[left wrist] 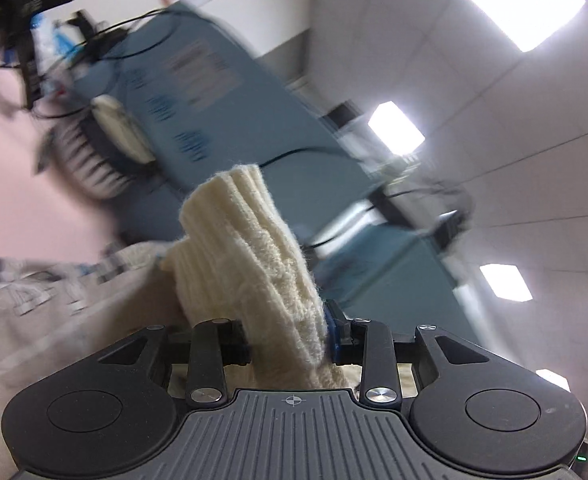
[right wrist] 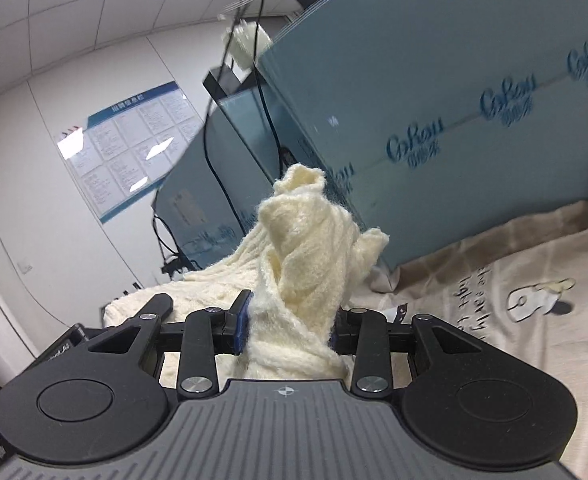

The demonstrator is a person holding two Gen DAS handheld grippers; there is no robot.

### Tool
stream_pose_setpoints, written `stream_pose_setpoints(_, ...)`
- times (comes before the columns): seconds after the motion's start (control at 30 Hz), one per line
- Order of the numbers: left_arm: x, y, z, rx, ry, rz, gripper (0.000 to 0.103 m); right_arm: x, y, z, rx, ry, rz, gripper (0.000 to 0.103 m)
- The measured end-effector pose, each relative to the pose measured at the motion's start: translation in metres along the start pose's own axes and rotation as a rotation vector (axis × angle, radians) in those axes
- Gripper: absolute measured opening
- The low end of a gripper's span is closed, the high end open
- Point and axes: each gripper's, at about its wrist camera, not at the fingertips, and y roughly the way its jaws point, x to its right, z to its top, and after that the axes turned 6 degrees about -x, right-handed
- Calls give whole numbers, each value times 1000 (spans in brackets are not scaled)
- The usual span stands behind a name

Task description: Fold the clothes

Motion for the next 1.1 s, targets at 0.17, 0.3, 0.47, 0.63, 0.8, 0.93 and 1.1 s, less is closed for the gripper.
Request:
stream_pose_setpoints(0.17, -11, 11, -1, -84, -10, 147, 31, 13, 23, -16, -70, 23, -64, 33)
stream_pose_setpoints(0.3, -7, 13, -4, -92, 33, 238, 55, 18, 24, -22, -102, 36, -85, 34)
stream_pose_setpoints(0.47, -4, 3, -4, -64, 19, 308, 84, 20, 26, -24, -111, 43, -98, 37)
stream_pose_setpoints(0.63, 7, -6, -4, -83, 29, 472, 88, 22, 30, -26, -121, 38, -140, 41)
stream_pose_setpoints(0.8, 16, 5, -11, -133, 137, 524, 94, 25, 35, -28, -127, 39, -192, 49)
stream_pose_setpoints(0.93, 18, 21, -19, -189, 233, 608, 95, 27, 37, -28, -132, 44, -222, 57)
stream_pose_setpoints(1.1, 21, 23, -23, -183, 274, 622, 96, 18, 32, -29, -125, -6, -251, 62)
